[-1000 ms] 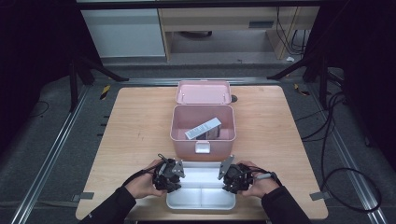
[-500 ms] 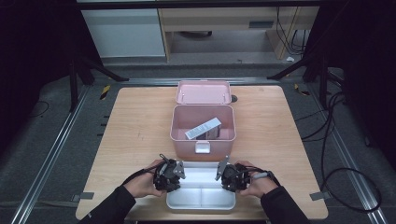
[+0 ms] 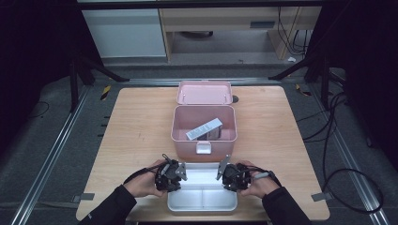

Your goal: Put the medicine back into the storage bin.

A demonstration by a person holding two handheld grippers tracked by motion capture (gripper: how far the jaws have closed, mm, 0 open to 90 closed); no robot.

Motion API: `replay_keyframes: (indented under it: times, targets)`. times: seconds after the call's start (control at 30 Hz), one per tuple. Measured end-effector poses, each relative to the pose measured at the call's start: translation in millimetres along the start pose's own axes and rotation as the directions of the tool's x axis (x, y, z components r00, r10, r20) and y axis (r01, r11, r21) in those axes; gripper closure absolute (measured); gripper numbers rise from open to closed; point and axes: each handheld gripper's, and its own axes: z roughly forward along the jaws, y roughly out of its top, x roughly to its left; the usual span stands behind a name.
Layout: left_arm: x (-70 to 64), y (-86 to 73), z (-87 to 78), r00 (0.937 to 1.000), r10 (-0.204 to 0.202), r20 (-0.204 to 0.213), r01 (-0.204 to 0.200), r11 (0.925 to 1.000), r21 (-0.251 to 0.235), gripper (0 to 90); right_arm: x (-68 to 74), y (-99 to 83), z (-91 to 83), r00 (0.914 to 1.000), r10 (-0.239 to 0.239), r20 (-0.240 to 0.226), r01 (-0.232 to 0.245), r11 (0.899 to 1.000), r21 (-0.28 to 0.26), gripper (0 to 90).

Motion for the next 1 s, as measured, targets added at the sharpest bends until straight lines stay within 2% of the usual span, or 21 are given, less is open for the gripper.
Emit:
replay_keyframes:
  times: [0.2,0.3,0.43,0.47,0.63,0.73,0.97,1.0]
  targets:
    - [-3.7,3.2,-6.2,0.9996,0.013,0.025,-0.013,0.9999,0.0,86.8,1.2,-0.4,-9.0,1.0,0.003,-0.008,-0.003,1.0,-0.002,84.9]
    - [-6.3,5.2,-12.5,0.9991,0.029,0.03,-0.029,0.9995,0.013,86.9,5.1,-0.3,-12.3,0.9997,0.005,-0.023,-0.005,1.0,-0.008,85.2]
    - [-9.3,6.6,-20.2,0.9991,0.031,0.028,-0.031,0.9995,0.008,86.9,8.0,0.4,-19.7,0.9996,0.003,-0.029,-0.004,1.0,-0.014,85.3]
    - [-11.5,8.0,-26.3,0.9993,0.028,0.025,-0.028,0.9996,0.001,86.9,9.8,0.5,-27.2,0.9996,-0.002,-0.029,0.002,1.0,-0.024,85.4]
    - [-15.5,13.4,-42.1,0.9991,0.039,0.014,-0.039,0.9992,0.007,87.1,13.2,2.4,-41.6,0.9998,0.0,-0.019,-0.001,0.999,-0.038,85.4]
    - [-18.6,19.6,-60.5,0.9988,0.049,0.0,-0.049,0.9988,0.007,87.2,15.1,4.0,-58.0,0.9999,-0.011,-0.011,0.01,0.998,-0.058,85.5]
    - [-15.1,26.0,-82.9,0.9979,0.065,-0.004,-0.065,0.9978,-0.006,87.1,15.1,5.1,-79.3,0.9998,-0.017,-0.006,0.016,0.995,-0.095,86.1]
    - [-14.2,27.6,-87.5,0.9977,0.067,-0.007,-0.067,0.9977,-0.012,87.2,13.2,5.4,-86.2,1.0,-0.006,-0.006,0.005,0.995,-0.102,85.9]
